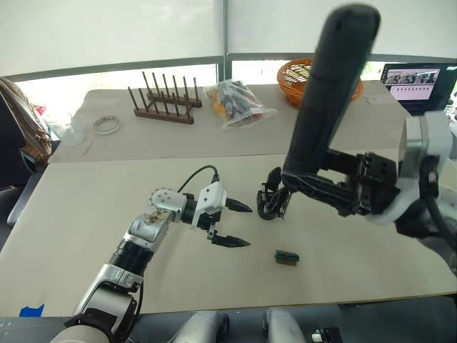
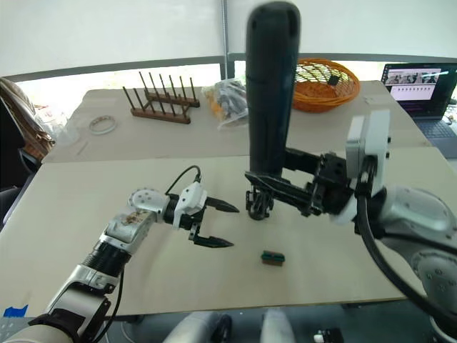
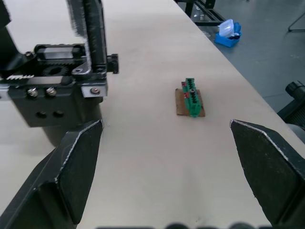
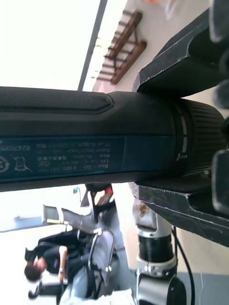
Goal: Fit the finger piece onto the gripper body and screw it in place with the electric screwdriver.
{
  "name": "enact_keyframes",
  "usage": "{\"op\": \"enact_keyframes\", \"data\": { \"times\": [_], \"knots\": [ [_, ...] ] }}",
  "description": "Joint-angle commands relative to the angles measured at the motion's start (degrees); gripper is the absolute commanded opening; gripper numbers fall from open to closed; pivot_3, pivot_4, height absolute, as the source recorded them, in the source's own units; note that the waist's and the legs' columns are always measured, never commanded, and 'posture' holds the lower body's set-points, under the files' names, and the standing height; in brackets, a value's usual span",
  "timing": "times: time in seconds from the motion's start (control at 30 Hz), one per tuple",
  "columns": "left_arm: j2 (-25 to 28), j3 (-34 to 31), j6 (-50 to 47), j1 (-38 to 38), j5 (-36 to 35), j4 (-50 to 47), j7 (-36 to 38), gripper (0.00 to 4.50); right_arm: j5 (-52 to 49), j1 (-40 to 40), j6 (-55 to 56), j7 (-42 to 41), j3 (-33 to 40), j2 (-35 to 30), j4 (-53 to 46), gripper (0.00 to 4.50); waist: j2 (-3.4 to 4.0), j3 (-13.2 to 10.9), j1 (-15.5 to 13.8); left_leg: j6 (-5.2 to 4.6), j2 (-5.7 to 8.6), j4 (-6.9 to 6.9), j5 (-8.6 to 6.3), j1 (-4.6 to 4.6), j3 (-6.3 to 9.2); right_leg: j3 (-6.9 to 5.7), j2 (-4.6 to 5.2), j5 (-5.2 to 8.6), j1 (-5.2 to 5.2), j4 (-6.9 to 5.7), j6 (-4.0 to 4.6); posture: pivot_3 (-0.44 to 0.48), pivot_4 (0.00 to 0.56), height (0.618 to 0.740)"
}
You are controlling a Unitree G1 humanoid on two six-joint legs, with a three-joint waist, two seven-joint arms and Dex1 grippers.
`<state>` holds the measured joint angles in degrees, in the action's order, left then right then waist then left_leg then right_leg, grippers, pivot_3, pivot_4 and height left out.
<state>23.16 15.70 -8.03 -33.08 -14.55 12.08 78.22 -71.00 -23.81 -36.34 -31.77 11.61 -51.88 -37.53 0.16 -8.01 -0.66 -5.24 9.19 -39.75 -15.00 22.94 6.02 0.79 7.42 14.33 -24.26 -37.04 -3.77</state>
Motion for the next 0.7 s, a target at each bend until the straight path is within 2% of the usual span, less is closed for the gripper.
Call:
{"op": "enact_keyframes", "data": {
  "times": [0.03, 0.17, 0.3, 0.7],
  "knots": [
    [0.46, -1.51, 0.22, -0.80, -0.31, -0.65, -1.42, 4.50, 0.12, -6.45, -0.70, -2.21, -1.94, 1.77, 3.33, 1.91, -0.05, -0.03, -0.09, 0.00, 0.00, 0.00, 0.00, 0.02, 0.01, 0.00, 0.01, 0.00, 0.00, 0.02, 0.00, 0.000, 0.150, 0.740],
    [0.42, -2.15, 0.79, -1.79, 0.04, 0.98, -2.83, 4.50, 4.70, -13.65, -1.34, -5.43, -6.33, 4.85, 8.77, 1.91, -0.18, -0.11, -0.05, -0.02, 0.02, -0.09, 0.00, 0.06, 0.01, -0.01, -0.01, 0.00, -0.01, 0.00, 0.00, 0.000, 0.150, 0.740],
    [0.24, -2.46, 1.95, -2.89, 0.67, 3.03, -3.87, 4.50, 10.34, -17.60, -0.74, -9.24, -9.18, 7.17, 13.46, 1.91, -0.23, -0.14, -0.04, -0.02, 0.04, -0.10, 0.00, 0.10, 0.02, -0.05, -0.02, 0.00, -0.07, -0.07, 0.00, 0.000, 0.150, 0.740],
    [-2.92, -2.03, 6.97, -6.89, 3.10, 12.26, -5.75, 4.50, 20.47, -20.58, -1.03, -18.10, -10.57, 9.75, 20.95, 1.91, -0.25, -0.15, 0.22, -0.02, 0.06, -0.17, 0.00, 0.29, 0.01, -0.11, -0.01, -0.01, -0.26, -0.10, -0.01, 0.000, 0.150, 0.740]
  ]
}}
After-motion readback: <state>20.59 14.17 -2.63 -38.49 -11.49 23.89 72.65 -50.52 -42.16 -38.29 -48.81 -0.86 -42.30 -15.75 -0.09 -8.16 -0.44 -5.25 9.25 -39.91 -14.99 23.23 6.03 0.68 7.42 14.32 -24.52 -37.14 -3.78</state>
